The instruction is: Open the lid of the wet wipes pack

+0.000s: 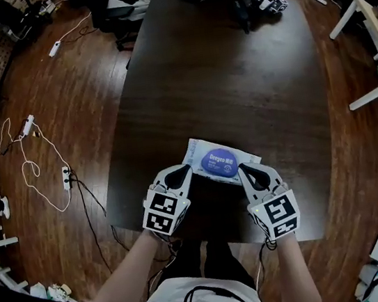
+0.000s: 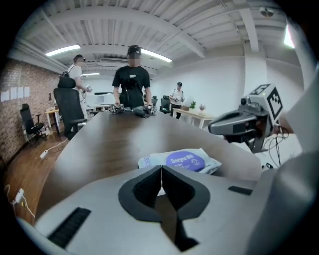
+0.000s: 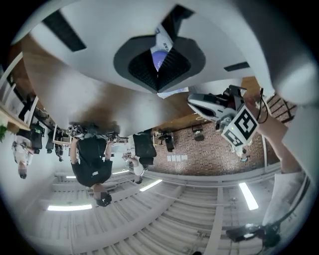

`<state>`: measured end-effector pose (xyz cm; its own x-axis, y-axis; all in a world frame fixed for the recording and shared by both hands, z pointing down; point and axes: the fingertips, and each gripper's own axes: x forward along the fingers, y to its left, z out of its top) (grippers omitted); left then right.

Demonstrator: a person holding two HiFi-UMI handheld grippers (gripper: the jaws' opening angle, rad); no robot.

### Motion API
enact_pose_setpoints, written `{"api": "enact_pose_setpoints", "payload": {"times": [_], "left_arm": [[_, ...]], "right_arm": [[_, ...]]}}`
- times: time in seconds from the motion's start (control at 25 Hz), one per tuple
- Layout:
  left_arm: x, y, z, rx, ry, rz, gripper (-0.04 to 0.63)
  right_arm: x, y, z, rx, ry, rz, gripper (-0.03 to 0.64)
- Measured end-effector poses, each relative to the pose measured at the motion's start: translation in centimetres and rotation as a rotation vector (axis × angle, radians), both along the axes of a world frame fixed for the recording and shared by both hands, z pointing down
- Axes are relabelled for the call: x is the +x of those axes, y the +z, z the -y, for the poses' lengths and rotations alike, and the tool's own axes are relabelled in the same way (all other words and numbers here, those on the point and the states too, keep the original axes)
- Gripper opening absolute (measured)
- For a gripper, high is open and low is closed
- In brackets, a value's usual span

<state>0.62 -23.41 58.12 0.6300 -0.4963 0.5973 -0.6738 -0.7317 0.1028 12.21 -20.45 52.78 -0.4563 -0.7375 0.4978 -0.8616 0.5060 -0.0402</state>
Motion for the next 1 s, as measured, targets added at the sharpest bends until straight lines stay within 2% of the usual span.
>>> {"api": "enact_pose_setpoints", "payload": {"times": [0.16,0.2,0.24,0.44,0.68,0.8,1.0], "left_arm": [[2.0,1.9,0.5,0.000,0.099,0.079,0.037],[2.3,2.3,0.4,-0.013,0.111,0.091,0.048],[2.5,2.7,0.2,-0.026,0.124,0.109,0.063],[2.9,4.3,-0.4,-0.012,0.189,0.209,0.078],[3.0,4.7,-0.6,0.038,0.220,0.256,0.083],[3.1,4.8,-0.6,0.066,0.213,0.264,0.083],[3.1,4.8,-0.4,0.084,0.199,0.257,0.081]], "right_arm": [[-1.4,2.4,1.1,-0.042,-0.117,-0.152,0.005],[-2.0,3.1,1.0,-0.068,-0.152,-0.177,0.109],[-2.5,3.8,1.0,-0.094,-0.186,-0.203,0.163],[-3.6,6.2,1.2,-0.151,-0.305,-0.376,0.266],[-4.1,8.1,1.4,-0.196,-0.341,-0.482,0.321],[-4.3,8.9,1.7,-0.217,-0.355,-0.530,0.324],[-4.2,9.5,1.9,-0.266,-0.350,-0.552,0.327]]}}
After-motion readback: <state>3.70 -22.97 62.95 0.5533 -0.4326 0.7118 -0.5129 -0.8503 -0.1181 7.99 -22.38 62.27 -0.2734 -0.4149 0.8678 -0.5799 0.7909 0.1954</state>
